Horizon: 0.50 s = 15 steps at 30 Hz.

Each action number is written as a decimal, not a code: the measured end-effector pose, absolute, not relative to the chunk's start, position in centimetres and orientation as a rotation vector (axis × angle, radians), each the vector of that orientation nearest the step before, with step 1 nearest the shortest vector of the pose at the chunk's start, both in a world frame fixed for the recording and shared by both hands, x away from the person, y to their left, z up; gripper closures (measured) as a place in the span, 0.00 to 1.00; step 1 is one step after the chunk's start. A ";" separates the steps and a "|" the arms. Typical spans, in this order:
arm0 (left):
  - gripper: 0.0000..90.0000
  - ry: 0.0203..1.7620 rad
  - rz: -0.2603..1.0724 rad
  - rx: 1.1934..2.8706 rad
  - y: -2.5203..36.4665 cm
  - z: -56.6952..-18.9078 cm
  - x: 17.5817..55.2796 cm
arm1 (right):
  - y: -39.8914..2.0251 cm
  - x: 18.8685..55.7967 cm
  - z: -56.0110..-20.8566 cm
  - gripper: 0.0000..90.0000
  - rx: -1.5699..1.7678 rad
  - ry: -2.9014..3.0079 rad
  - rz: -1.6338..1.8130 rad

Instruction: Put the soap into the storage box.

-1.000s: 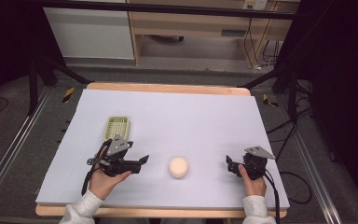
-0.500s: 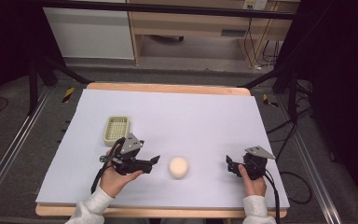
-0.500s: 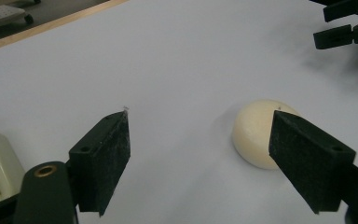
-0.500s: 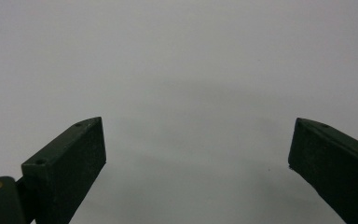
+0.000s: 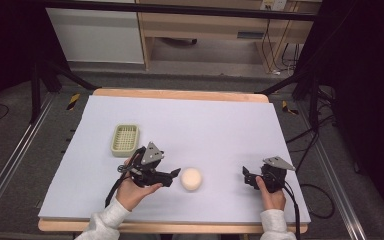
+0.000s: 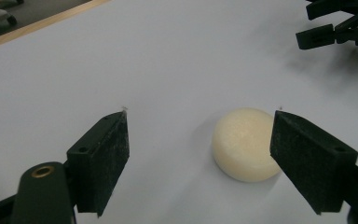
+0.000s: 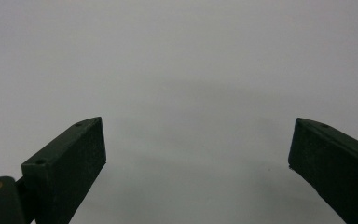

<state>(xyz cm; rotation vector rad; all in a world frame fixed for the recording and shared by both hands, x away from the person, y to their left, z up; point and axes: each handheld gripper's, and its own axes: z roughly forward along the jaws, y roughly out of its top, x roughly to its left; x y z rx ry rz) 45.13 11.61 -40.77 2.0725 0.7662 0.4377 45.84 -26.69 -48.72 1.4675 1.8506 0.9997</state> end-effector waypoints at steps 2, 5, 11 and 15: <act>0.21 0.761 0.438 2.081 11.3 -40.8 45.1 | -26.7 45.9 -48.7 0.05 1.468 1.851 0.999; 0.21 0.753 0.449 2.092 10.9 -40.8 45.1 | -26.7 45.9 -48.7 0.05 1.471 1.850 1.000; 0.21 0.747 0.435 2.105 10.2 -41.1 45.2 | -26.7 45.9 -48.7 0.05 1.470 1.850 1.000; 0.21 0.743 0.430 2.115 9.8 -41.2 45.2 | -26.7 45.9 -48.7 0.05 1.467 1.851 0.999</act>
